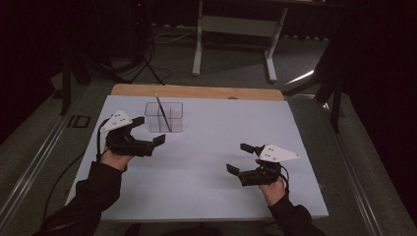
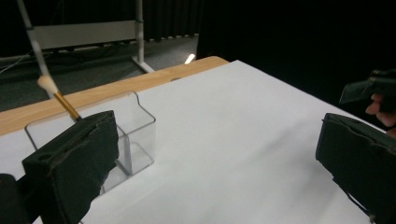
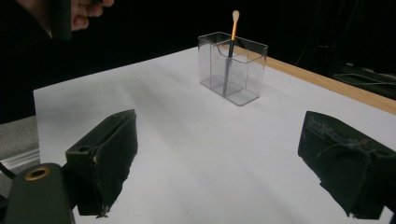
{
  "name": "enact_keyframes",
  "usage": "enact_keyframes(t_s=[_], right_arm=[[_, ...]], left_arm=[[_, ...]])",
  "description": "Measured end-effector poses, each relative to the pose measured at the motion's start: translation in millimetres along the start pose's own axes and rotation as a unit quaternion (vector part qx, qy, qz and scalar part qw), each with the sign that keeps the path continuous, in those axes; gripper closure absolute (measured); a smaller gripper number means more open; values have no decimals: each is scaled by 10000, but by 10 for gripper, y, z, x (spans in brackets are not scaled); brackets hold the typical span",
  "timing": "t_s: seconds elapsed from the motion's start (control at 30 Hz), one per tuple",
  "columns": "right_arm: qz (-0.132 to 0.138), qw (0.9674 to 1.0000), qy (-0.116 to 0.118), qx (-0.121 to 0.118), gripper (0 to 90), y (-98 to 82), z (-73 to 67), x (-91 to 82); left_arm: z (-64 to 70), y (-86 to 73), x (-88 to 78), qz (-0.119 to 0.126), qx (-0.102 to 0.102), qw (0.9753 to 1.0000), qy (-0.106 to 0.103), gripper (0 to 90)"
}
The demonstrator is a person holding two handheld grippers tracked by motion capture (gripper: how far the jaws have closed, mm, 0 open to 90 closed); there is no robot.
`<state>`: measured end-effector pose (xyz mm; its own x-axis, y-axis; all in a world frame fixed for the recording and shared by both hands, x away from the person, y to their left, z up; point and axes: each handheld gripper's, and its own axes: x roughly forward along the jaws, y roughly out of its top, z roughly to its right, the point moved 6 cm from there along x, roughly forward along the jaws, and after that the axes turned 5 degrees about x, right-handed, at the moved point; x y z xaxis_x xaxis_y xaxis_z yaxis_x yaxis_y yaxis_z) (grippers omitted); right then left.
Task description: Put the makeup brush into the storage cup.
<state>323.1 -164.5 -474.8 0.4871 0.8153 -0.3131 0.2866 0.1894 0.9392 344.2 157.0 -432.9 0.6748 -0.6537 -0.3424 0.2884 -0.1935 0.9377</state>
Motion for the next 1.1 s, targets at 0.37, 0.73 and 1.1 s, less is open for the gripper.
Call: enact_keyframes(t_s=[0.37,0.73,1.1], right_arm=[[-9,10000,-12,-2,118,1,1,4],[-44,10000,7,23,118,-6,-14,36],[-21,10000,-24,-13,118,2,-6,25]], left_arm=[[193,-299,-75,-105,158,9997,-149,0],[266,-601,-69,-227,135,9992,-301,0],[233,-905,-109,-194,145,9994,-249,0]])
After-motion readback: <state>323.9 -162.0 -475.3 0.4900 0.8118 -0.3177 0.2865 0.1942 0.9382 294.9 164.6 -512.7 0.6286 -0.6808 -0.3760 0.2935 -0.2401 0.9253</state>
